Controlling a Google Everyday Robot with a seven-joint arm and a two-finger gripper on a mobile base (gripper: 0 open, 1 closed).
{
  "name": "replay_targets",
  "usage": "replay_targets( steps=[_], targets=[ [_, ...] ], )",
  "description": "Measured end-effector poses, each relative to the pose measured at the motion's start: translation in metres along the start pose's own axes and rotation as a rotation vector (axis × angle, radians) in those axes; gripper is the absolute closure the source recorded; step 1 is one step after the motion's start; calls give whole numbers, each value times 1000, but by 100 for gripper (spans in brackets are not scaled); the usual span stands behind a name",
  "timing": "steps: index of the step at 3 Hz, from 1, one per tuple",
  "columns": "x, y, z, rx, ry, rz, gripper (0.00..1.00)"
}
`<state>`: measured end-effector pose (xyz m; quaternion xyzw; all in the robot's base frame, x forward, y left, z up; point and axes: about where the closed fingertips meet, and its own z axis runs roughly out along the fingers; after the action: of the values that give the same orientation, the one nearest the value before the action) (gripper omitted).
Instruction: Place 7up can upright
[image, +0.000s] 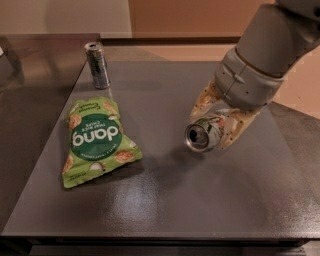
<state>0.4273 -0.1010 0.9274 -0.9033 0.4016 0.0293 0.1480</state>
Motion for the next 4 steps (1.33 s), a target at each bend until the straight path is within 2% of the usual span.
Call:
replay_targets(
  steps=[2, 3, 4],
  targets=[
    [18, -1, -21, 92, -182, 490, 100],
    [25, 9, -27, 109, -279, 726, 100],
    [28, 20, -26, 131, -384, 872, 100]
  ],
)
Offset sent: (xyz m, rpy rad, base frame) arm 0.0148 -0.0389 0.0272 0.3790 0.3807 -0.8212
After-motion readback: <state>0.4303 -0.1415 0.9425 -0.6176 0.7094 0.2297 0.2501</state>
